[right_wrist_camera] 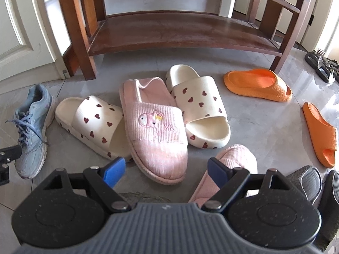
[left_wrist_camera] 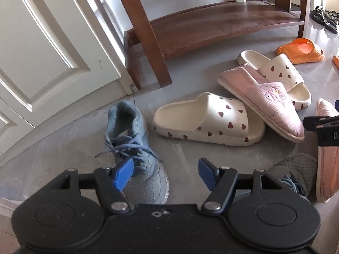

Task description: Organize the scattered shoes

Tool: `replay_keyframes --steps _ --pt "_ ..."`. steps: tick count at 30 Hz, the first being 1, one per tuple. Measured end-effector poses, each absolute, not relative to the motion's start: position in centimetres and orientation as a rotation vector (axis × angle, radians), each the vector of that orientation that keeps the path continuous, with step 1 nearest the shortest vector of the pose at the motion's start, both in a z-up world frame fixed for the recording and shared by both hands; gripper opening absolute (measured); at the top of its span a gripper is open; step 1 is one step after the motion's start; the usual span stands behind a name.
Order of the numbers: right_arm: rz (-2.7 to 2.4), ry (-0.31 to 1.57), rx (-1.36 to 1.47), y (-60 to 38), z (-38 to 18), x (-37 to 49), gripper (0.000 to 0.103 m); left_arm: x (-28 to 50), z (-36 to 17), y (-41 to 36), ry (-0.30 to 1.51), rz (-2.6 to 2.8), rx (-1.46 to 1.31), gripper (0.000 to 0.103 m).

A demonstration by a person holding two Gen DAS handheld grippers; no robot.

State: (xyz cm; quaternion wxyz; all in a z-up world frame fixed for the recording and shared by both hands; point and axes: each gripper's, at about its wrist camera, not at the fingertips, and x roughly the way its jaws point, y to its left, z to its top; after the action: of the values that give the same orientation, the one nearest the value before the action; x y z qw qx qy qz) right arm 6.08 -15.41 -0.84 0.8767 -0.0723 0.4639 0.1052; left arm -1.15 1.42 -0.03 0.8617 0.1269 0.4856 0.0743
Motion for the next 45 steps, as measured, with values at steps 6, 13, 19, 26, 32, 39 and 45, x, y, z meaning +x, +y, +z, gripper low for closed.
replay_keyframes --steps 6,13,19,26,32,39,45 --pt "0.219 0.978 -0.149 -16.8 -0.7 6.2 0.087 -1.1 0.0 1.6 1.034 0.140 0.245 0.068" --pt "0.221 0.979 -0.150 -16.4 -0.8 6.2 0.087 -1.2 -0.3 1.9 1.052 0.115 0.241 0.068" --pt "0.235 0.956 -0.145 -16.7 -0.5 6.2 0.087 -1.5 -0.4 5.3 1.062 0.016 0.217 0.067" --pt "0.301 0.924 -0.230 -15.3 -0.9 5.5 0.087 -3.4 -3.5 4.5 1.140 -0.239 0.324 0.067" --pt "0.356 0.955 -0.284 -14.0 -2.3 5.6 0.087 -3.6 -5.4 2.0 1.156 -0.327 0.336 0.065" --pt "0.409 0.952 -0.324 -12.6 -3.1 5.8 0.087 -4.1 -4.6 1.2 1.119 -0.328 0.314 0.066" --pt "0.429 0.949 -0.344 -12.1 -3.5 5.9 0.087 -3.7 -6.0 0.8 1.163 -0.272 0.367 0.066"
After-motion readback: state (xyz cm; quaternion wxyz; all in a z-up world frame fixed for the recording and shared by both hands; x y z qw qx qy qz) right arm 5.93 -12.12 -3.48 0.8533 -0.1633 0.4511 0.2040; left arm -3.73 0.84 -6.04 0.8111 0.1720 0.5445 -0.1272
